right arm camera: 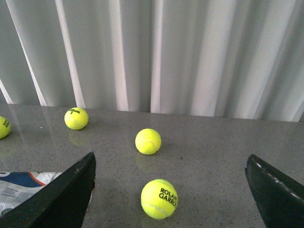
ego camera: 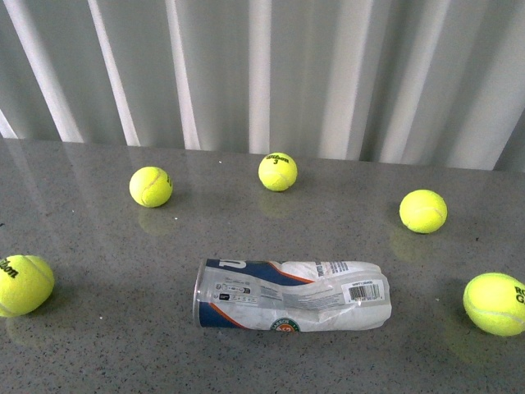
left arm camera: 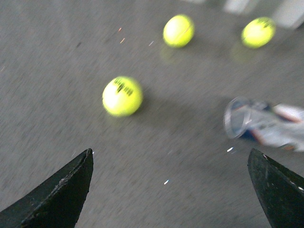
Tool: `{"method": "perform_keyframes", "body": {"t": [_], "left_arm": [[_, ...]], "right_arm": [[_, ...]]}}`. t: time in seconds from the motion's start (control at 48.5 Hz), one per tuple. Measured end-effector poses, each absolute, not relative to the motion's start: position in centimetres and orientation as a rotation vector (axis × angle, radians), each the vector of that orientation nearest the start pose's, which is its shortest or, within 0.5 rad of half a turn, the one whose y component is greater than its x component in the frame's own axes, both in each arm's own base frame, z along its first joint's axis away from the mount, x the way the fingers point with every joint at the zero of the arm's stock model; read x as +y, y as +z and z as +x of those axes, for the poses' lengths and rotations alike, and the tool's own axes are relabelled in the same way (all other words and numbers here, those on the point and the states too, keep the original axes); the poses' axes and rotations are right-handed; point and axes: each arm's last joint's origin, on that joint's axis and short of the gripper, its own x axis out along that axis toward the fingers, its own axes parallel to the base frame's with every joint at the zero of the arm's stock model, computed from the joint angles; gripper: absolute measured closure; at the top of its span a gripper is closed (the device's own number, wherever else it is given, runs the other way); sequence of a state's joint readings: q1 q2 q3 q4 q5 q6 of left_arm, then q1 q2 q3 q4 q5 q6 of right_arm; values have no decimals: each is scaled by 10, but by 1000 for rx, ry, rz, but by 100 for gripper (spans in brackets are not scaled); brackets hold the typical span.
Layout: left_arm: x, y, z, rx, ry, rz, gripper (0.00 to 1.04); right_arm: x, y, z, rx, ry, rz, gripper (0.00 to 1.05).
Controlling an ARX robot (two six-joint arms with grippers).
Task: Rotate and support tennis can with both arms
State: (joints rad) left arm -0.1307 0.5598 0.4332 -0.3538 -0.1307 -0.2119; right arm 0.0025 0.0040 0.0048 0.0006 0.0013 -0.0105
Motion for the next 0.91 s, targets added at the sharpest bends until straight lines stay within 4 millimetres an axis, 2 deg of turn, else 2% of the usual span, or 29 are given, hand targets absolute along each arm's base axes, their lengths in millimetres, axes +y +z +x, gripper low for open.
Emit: {"method": "perform_keyframes", "body": {"t": [0.041,0.144,0.247,0.309,0.351,0.412,0.557,0.722,0.825,0.907], "left_arm": [[-17,243,143,436,38,-145,7],[-30,279,183,373,-61,-162,7],[-50,286,226,425,-208,-212,7],[-74,265,267,557,-302,-283,7],[-87,243,283,639,-330,-312,7],[-103,213,295,731,-333,-337,7],[-119,176,303,813,-343,-388,7],[-119,132,309,873,-304,-458,7],[-117,116,313,892,-282,-478,7],[-116,110,317,878,-287,-492,7]], "right_arm": [[0,165,98,-1,1,-10,5],[0,165,98,-2,1,-10,8],[0,165,98,-1,1,-10,7],[0,165,98,-1,1,-10,7],[0,165,98,-1,1,-10,7],[0,165,98,-1,1,-10,7],[0,165,98,-1,1,-10,7],[0,165,98,-1,1,-10,7],[0,165,98,-1,1,-10,7],[0,165,98,-1,1,-10,7]]}}
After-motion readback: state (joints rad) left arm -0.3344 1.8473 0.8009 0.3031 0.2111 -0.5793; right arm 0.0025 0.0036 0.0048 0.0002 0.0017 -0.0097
